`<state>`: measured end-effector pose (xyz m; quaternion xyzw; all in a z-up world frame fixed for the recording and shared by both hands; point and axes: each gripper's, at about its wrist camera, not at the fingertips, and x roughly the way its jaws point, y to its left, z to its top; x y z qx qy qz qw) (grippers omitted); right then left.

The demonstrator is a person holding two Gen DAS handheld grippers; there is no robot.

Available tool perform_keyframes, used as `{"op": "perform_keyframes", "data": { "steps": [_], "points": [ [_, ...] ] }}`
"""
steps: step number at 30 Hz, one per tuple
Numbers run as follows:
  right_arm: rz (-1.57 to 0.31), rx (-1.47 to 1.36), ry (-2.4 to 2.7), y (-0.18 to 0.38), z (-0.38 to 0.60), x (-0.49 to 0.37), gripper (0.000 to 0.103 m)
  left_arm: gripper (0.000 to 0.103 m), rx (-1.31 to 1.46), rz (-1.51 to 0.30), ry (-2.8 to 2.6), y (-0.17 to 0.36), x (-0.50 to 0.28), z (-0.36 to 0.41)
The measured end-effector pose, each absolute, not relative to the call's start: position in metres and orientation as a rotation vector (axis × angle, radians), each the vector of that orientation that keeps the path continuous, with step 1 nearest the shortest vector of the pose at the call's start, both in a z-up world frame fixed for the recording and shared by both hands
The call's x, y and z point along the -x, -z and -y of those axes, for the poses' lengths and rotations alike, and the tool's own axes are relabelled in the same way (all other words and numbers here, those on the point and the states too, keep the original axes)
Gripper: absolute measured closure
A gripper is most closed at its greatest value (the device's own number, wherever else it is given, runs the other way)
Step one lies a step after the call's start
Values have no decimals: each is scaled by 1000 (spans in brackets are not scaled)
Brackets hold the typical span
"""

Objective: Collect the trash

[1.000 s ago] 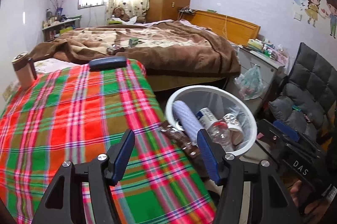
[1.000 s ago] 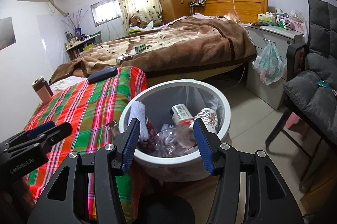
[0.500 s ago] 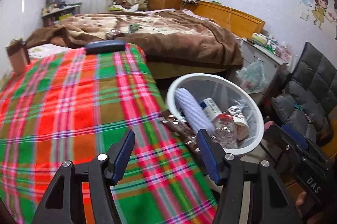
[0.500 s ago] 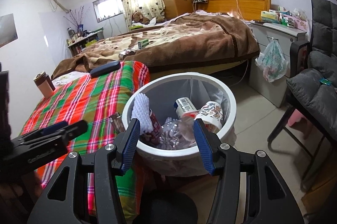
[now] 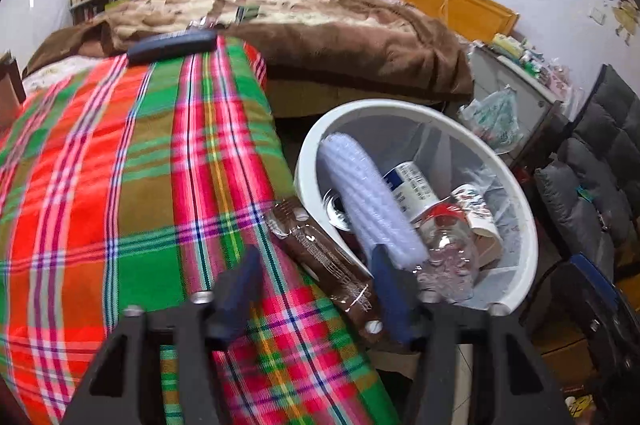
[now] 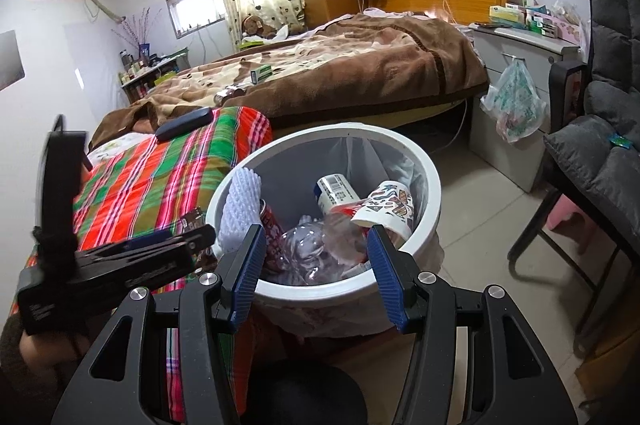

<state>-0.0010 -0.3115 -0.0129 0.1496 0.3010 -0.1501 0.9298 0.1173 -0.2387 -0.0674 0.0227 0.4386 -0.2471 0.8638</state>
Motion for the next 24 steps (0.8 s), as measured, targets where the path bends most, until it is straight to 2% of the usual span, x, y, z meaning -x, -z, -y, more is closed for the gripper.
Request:
{"op": "perform_keyframes", "data": {
  "steps": [2,3,7,16,24],
  "points": [
    [-616,-304,302,13,311,1,49,65,-71,-910,508,68,-117,241],
    [-618,-304,302,13,311,1,49,74,-71,-908,510,68,-117,241],
    [-618,-319,297,14,315,1,49,92,-70,-890,508,64,-115,242],
    [-603,-337,316,12,324,7,49,94,-81,-783,623,35,-97,265],
    [-587,-351,348,9,332,11,49,93,-103,-763,698,28,-97,287]
  ]
}}
